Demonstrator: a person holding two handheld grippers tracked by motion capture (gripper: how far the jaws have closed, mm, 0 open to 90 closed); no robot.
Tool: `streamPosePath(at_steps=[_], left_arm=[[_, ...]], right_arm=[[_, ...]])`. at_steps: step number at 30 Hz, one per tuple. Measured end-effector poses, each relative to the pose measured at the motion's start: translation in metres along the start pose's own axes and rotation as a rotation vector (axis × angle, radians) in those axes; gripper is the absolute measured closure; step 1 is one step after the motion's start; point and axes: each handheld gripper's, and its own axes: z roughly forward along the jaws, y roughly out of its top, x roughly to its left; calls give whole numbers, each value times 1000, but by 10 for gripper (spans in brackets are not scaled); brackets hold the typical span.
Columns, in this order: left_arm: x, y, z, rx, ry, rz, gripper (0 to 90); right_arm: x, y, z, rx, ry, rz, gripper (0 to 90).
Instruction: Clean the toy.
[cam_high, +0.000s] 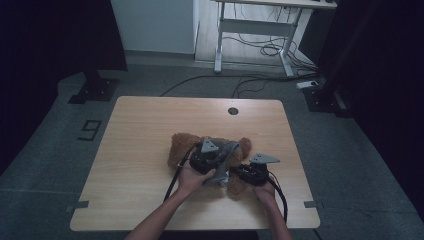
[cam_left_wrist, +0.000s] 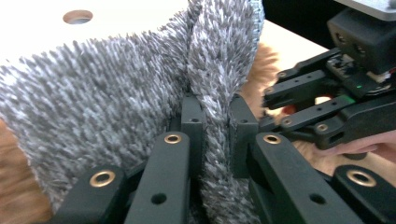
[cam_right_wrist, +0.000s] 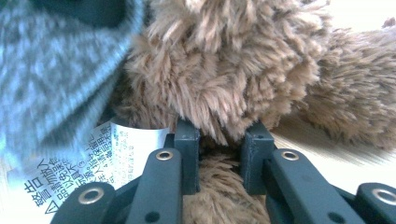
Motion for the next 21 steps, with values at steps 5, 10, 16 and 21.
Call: streamPosePath(at_steps=[5, 10, 16, 21], left_arm=[[28, -3, -22, -9, 78, -38, 799], [62, -15, -47, -35, 88, -108, 800], [90, -25, -76, -67, 136, -167, 798], [103, -40, -80, -24, 192, -169, 797]], right_arm=[[-1, -1, -1, 4, 3, 5, 744], [0, -1, 0, 0, 11, 1, 747], [0, -1, 0, 2, 14, 3, 751], [0, -1, 0, 3, 16, 1, 751]])
